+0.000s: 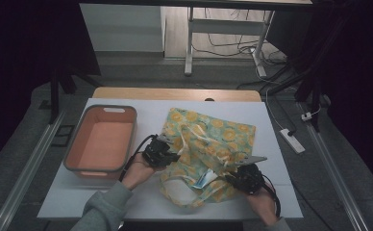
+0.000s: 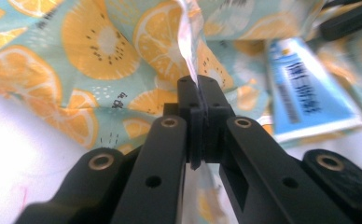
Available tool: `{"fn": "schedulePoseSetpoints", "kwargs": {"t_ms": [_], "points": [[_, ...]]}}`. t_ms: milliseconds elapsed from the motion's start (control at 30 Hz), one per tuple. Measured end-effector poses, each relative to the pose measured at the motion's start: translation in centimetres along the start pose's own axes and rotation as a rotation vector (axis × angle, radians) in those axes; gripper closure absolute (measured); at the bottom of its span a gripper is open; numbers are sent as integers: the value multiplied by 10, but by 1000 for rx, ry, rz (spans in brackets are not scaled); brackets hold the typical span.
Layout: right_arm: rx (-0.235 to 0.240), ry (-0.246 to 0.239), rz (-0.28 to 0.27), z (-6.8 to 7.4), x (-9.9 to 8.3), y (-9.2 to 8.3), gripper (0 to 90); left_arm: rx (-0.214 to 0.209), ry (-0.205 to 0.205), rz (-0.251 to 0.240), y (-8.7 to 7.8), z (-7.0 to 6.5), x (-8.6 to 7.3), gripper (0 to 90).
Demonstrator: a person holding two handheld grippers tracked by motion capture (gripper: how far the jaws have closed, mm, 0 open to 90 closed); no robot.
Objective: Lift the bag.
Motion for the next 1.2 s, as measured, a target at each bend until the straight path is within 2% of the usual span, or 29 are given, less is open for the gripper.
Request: {"fn": "schedulePoseSetpoints", "kwargs": {"t_ms": [33,133,267,367,433,533,600,667,700,767,867,1033,1133,1200], "points": [[9,0,3,0,0,-1,865,-10,-3,-10,-5,0,-1,883],[15,-13,-22,0,3,-9,889,-31,-11,-49,-20,-1,-2,883],[11,-21,-101,0,9,-29,895,-62,-8,-90,-44,-2,-5,883],[39,-31,-171,2,14,-47,897,-86,-4,-120,-62,-3,-9,883],[51,-56,-211,7,19,-58,898,-95,-5,-147,-75,-3,-11,884],[42,-96,-265,16,27,-73,899,-120,-13,-202,-95,-2,-13,884],[30,-111,-305,20,32,-83,899,-124,-23,-245,-110,0,-14,885],[25,-118,-337,22,36,-93,899,-107,-19,-257,-120,1,-17,885],[24,-121,-349,22,38,-96,899,-103,-23,-275,-125,2,-19,885],[8,-122,-386,21,42,-103,899,-123,-35,-296,-133,4,-21,885],[2,-114,-432,18,47,-111,899,-115,-45,-328,-143,8,-23,885],[0,-98,-523,9,57,-124,899,-123,-61,-377,-152,11,-23,886],[12,-92,-556,5,64,-129,900,-126,-61,-400,-156,9,-21,886],[60,-71,-585,5,69,-133,900,-127,-63,-421,-160,7,-19,886]]}}
Point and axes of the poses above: each handheld gripper's, and its own axes: y roughly forward along the jaws, x roughly out of its top, z roughly to its left, the point moved 2 cm from there along y, roughly forward along the jaws, and after that the axes turned 4 degrees about x, right-handed, at the moved point
